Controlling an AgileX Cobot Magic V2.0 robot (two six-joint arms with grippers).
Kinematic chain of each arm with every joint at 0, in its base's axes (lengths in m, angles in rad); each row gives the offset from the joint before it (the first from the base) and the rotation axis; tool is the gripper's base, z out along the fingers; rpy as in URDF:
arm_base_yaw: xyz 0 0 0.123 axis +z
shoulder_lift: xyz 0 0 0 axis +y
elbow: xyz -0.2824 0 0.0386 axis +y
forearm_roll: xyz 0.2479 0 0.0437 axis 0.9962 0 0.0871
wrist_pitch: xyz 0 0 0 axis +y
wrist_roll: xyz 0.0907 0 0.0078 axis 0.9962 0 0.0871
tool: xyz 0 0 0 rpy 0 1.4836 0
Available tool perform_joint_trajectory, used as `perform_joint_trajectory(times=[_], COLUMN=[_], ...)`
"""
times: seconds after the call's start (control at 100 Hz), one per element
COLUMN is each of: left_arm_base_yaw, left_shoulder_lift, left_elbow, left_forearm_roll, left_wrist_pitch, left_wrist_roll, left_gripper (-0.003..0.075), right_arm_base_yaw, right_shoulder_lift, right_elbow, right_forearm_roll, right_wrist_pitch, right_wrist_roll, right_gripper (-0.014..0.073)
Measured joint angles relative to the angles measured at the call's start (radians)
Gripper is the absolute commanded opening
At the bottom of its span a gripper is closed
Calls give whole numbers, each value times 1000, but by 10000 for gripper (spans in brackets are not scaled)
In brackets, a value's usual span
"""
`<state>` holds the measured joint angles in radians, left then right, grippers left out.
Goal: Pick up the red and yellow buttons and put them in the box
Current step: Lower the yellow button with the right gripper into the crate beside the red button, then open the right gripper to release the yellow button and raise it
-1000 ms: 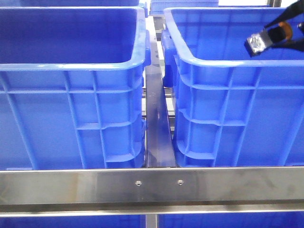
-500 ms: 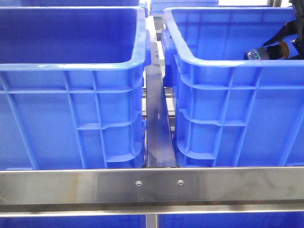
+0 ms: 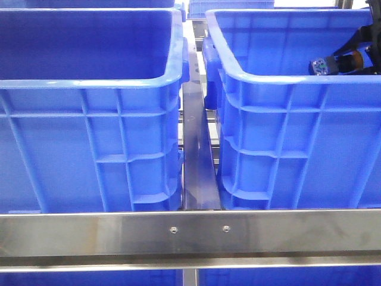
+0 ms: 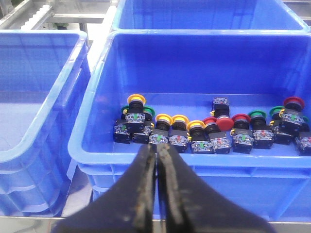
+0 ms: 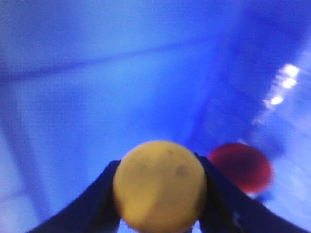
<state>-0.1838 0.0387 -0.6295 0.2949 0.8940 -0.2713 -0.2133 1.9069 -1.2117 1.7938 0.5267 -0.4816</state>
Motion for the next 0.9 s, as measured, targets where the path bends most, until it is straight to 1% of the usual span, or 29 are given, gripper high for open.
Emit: perform_joint_trajectory(times=[0.38,0.48,0.62,0.81,0.9], left_arm_base_yaw=[0,0,0,0,0], left_shoulder_lift=[0,0,0,0,0], left_elbow=[0,0,0,0,0], left_forearm_roll=[0,0,0,0,0], left_wrist_pitch=[0,0,0,0,0], left_wrist_roll=[0,0,0,0,0], left_gripper=[-19,-19,-19,-19,-19], right_arm_base_yaw=[0,0,0,0,0], right_shoulder_lift=[65,65,65,65,65], right_elbow=[-27,-28,-28,-28,-28], right_forearm_roll=[2,2,2,2,2], right_wrist_pitch=[40,45,46,53,55], right_wrist_roll=[22,22,22,22,24], right_gripper=[58,81,195,395,450])
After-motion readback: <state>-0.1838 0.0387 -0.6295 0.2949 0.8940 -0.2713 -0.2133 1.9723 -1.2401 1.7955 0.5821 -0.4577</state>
